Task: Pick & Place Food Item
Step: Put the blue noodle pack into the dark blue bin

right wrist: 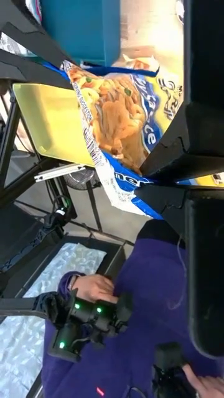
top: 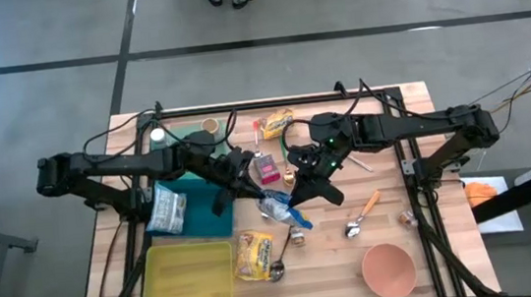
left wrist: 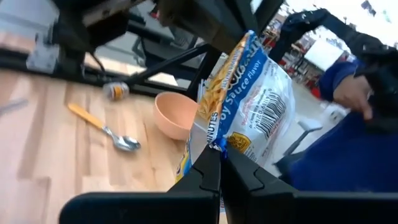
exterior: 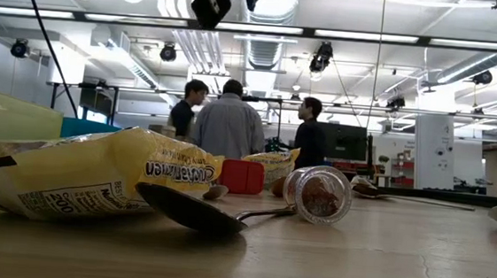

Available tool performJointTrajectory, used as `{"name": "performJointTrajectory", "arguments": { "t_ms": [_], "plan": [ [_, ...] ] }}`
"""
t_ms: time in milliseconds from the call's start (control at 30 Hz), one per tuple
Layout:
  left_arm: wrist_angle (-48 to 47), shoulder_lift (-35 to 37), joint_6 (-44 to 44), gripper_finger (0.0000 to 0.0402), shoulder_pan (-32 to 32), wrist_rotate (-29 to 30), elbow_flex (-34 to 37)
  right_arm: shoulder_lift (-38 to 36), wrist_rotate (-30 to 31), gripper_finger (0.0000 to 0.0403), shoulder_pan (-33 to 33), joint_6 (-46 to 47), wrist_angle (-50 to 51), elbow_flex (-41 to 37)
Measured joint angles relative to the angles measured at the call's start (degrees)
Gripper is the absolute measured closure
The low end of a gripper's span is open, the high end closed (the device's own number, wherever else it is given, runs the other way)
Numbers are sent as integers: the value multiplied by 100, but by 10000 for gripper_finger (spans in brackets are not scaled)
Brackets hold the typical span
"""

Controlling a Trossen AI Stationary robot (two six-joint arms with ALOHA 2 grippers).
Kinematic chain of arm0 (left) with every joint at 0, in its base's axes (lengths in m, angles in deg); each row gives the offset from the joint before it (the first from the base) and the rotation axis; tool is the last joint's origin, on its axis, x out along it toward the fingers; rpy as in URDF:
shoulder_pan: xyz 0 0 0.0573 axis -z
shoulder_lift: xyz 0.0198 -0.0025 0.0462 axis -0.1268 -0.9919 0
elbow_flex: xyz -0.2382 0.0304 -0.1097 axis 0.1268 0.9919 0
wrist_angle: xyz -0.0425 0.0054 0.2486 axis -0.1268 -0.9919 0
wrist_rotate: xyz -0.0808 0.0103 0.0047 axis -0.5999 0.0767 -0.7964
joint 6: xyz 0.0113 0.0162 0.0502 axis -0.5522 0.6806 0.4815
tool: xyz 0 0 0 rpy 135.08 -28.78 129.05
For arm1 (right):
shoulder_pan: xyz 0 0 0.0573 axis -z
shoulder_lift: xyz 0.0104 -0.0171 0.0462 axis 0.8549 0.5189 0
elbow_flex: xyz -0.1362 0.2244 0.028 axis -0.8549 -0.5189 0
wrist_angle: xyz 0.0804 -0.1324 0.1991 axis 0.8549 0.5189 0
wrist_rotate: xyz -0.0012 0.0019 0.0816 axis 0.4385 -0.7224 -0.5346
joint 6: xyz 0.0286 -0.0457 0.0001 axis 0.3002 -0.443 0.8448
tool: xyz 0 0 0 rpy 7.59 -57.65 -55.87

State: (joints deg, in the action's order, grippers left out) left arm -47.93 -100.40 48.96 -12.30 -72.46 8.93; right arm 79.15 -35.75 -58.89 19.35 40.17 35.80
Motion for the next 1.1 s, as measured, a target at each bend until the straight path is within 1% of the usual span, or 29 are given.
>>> {"name": "performJointTrajectory", "arguments": {
  "t_ms": [67,200,300,400,533,667,733,833,900,1033,1100],
  "plan": [
    [-67,0,-201,400,0,2,0,0,106,394,0,-2,57,-9],
    [-310,3,-282,400,0,2,0,-9,407,394,2,-164,439,-10],
    [-407,35,-386,401,3,1,0,-9,527,381,0,-323,688,-22],
    [-462,105,-385,401,4,0,-4,-7,542,345,-9,-366,829,-63],
    [-605,229,-383,401,4,47,-4,0,568,276,-9,-388,901,-117],
    [-931,306,-383,401,3,184,-4,0,776,214,-9,-417,890,-119],
    [-1142,319,-469,401,4,418,-4,0,797,193,-9,-439,894,-119],
    [-1605,357,-915,401,4,836,-7,-9,935,172,-9,-433,904,-114],
    [-1886,393,-1325,401,4,1052,-7,-38,1288,164,-11,-432,999,-114],
    [-2206,477,-2024,401,35,1305,-7,-140,2347,161,-7,-458,1466,-110],
    [-2318,555,-2299,401,59,1481,-7,-209,2733,160,2,-501,1736,-108]
  ]
}}
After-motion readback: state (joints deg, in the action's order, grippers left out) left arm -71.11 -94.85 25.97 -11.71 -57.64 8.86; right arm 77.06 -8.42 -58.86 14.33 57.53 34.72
